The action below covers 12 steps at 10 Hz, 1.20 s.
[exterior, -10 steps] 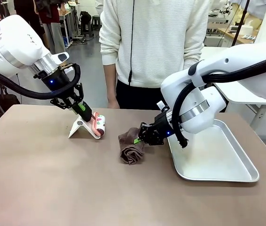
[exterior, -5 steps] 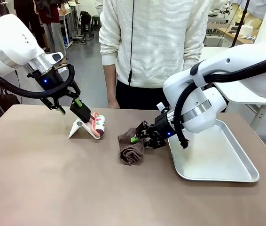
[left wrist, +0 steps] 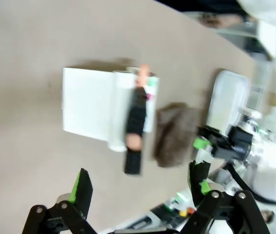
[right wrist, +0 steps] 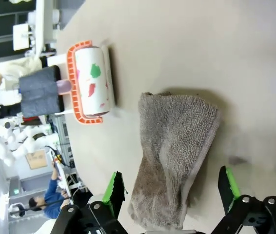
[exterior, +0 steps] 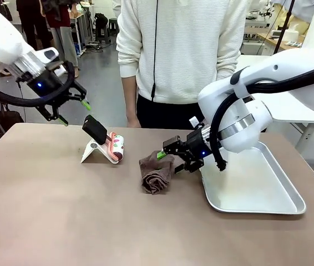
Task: Clean the surface of the table.
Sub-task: Return the Lint Roller and towel to their original positions.
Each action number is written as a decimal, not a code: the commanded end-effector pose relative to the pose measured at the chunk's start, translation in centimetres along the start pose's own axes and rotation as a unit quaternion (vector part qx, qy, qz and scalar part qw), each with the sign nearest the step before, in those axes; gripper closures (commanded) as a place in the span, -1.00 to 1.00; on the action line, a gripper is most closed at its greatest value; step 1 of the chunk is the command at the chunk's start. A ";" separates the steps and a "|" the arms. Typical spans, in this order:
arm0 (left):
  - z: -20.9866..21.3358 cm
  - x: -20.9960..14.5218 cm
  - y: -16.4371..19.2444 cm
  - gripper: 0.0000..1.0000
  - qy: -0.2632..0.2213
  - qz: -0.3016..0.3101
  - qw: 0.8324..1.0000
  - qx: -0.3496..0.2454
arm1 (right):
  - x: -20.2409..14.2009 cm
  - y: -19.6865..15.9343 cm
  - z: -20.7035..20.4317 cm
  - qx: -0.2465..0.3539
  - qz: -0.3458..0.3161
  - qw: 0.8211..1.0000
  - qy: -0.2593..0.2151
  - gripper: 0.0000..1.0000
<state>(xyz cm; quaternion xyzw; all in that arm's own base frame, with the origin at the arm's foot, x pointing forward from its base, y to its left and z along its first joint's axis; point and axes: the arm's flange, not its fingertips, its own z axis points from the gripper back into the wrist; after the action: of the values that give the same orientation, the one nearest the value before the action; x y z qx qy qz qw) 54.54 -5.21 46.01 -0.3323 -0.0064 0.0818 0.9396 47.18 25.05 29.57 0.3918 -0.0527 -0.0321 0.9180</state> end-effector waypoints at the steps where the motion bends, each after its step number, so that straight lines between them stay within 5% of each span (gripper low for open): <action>1: 4.2 -3.6 1.7 -1.00 0.023 -0.028 0.993 -0.112 | 0.5 0.3 4.9 0.029 -0.013 0.999 0.009 -1.00; 4: 9.6 -10.7 5.2 -1.00 0.041 -0.060 0.968 -0.240 | -0.6 0.1 14.3 0.132 -0.070 0.988 0.046 -1.00; 8: 10.1 -18.4 9.4 -1.00 -0.041 -0.006 0.963 -0.267 | -3.8 -3.4 25.6 0.268 -0.115 0.950 0.108 -1.00; 12: 9.5 -19.0 10.2 -1.00 -0.054 -0.016 0.957 -0.286 | -6.5 -6.9 27.9 0.299 -0.115 0.937 0.139 -1.00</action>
<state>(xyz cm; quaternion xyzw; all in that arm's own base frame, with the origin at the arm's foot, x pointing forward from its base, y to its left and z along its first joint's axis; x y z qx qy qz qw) 32.97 6.41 47.85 -0.5723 -0.0664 0.0898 0.8124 37.55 0.70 43.87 0.6613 0.1074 -0.0717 0.7389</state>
